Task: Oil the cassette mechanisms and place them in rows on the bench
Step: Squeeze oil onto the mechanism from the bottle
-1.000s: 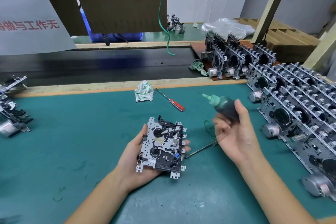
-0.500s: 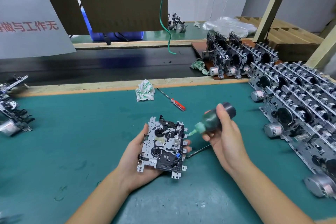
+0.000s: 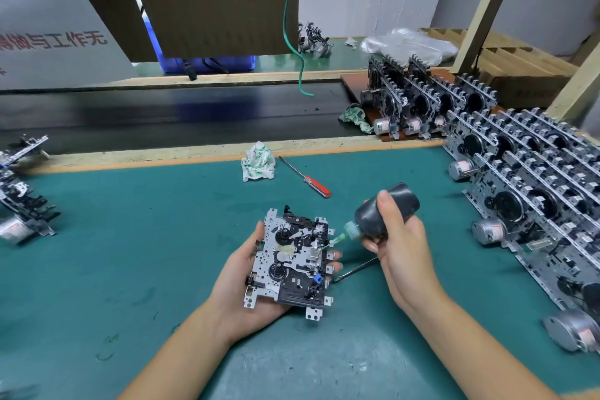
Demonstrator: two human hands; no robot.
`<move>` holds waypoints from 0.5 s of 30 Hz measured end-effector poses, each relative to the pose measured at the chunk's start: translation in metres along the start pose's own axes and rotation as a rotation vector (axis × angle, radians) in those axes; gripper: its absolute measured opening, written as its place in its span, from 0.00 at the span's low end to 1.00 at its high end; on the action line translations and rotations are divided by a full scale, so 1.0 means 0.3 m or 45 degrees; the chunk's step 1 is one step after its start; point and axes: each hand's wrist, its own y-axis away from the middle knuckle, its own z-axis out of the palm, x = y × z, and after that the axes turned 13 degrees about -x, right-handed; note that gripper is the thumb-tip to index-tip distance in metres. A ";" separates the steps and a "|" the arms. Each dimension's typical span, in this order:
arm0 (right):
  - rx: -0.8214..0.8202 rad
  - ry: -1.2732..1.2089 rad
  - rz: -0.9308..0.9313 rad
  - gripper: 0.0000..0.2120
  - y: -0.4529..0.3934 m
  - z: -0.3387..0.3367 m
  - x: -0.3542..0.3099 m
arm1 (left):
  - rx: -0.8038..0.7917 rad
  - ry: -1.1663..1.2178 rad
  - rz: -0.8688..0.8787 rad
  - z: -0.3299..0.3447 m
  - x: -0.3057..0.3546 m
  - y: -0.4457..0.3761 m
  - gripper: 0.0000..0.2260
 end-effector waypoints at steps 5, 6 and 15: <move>-0.018 0.002 -0.006 0.14 -0.002 -0.005 0.006 | 0.007 0.004 -0.006 -0.003 -0.001 0.001 0.29; -0.025 0.006 -0.010 0.14 -0.003 -0.006 0.009 | 0.004 0.002 -0.006 -0.003 -0.001 0.001 0.29; -0.055 0.015 -0.049 0.16 -0.006 -0.010 0.016 | 0.006 -0.012 -0.002 -0.004 0.000 -0.001 0.30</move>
